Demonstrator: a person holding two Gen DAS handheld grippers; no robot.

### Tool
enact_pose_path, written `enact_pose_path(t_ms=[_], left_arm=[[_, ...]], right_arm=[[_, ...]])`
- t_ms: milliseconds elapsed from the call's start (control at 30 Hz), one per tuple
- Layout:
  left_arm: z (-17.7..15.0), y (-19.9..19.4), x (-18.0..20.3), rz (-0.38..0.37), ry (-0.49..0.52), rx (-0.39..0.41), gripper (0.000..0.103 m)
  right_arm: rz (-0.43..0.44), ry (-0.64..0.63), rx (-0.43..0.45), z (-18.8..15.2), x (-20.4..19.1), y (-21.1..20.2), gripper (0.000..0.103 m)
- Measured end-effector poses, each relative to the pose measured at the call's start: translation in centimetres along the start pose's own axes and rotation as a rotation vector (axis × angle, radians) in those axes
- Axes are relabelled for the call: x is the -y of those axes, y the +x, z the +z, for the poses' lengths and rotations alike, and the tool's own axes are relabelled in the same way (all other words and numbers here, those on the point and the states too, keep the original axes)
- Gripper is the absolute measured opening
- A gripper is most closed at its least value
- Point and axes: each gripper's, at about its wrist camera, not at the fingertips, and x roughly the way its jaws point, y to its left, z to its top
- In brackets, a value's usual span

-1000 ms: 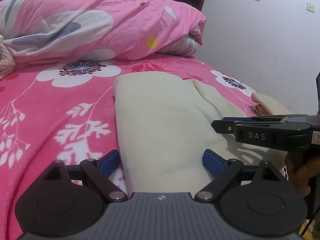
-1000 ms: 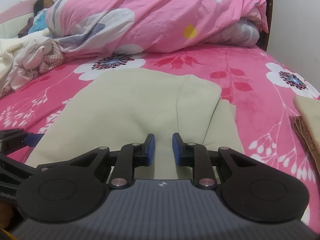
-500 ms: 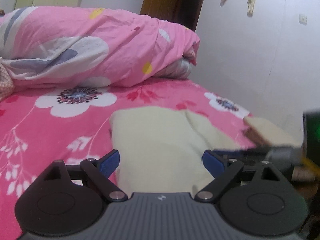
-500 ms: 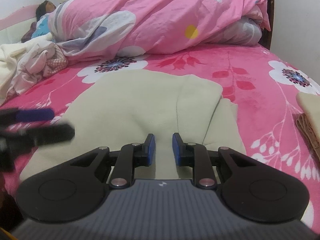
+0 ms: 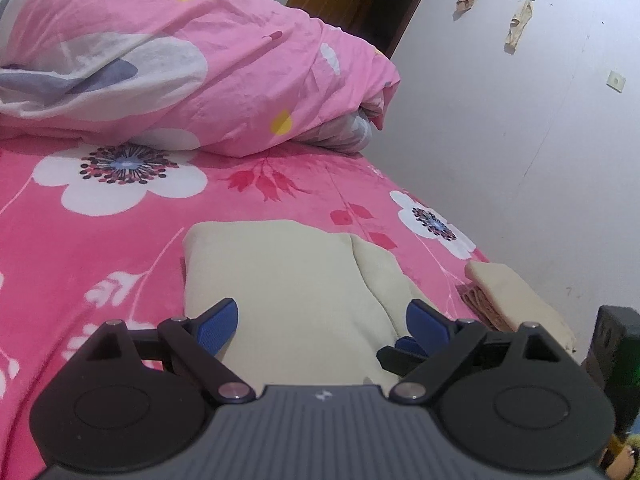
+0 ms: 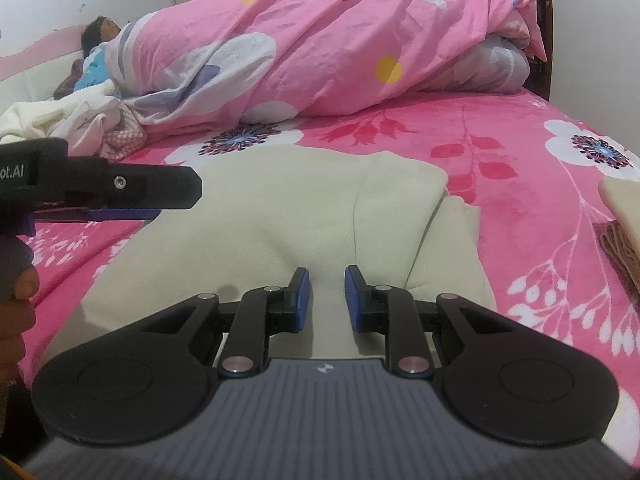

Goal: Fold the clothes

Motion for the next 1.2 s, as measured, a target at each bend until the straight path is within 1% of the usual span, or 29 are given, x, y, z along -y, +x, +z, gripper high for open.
enact_pose_path(t_ms=[133, 233, 300, 367, 467, 567, 667, 767, 867, 1000, 1100, 1200], left_arm=[[0.4, -1.1, -0.2, 0.004, -0.001, 0.013, 0.092], [1.0, -1.8, -0.9, 0.005, -0.011, 0.025, 0.092], [1.3, -1.6, -1.2, 0.018, -0.005, 0.02, 0.092], [1.5, -0.9, -1.2, 0.049, 0.019, -0.003, 0.092], [1.4, 0.9, -0.5, 0.122, 0.084, -0.078, 0.092], [0.7, 2.4, 0.2, 0.171, 0.143, -0.132, 0.092], [0.3, 3.0, 0.7, 0.207, 0.178, -0.139, 0.094], [0.3, 3.2, 1.0, 0.221, 0.185, -0.145, 0.096], [0.2, 3.4, 1.3, 0.235, 0.192, -0.151, 0.096], [0.2, 3.7, 1.7, 0.254, 0.201, -0.159, 0.098], [0.2, 3.9, 1.9, 0.267, 0.207, -0.164, 0.098], [0.2, 3.9, 2.0, 0.269, 0.209, -0.164, 0.098]], right_arm=[[0.016, 0.019, 0.008, -0.1, 0.4, -0.1, 0.018], [0.012, 0.023, 0.01, -0.2, 0.2, -0.1, 0.018], [0.004, 0.016, 0.012, -0.2, 0.0, -0.1, 0.018], [-0.002, 0.01, 0.016, -0.3, -0.2, -0.1, 0.018], [-0.003, 0.004, 0.011, -0.1, -0.2, -0.1, 0.018], [-0.006, -0.028, -0.014, 1.2, -0.5, -0.5, 0.019], [0.002, -0.054, 0.028, 3.0, -0.6, -1.1, 0.019], [-0.026, -0.08, 0.031, 3.9, -0.2, 0.0, 0.019], [-0.046, -0.115, -0.057, 2.9, 0.8, 2.9, 0.017], [-0.043, -0.117, -0.096, 4.3, 0.7, 3.0, 0.018], [-0.051, -0.139, -0.077, 6.1, 0.2, 3.3, 0.018], [-0.056, -0.127, -0.067, 7.1, 0.6, 4.6, 0.018]])
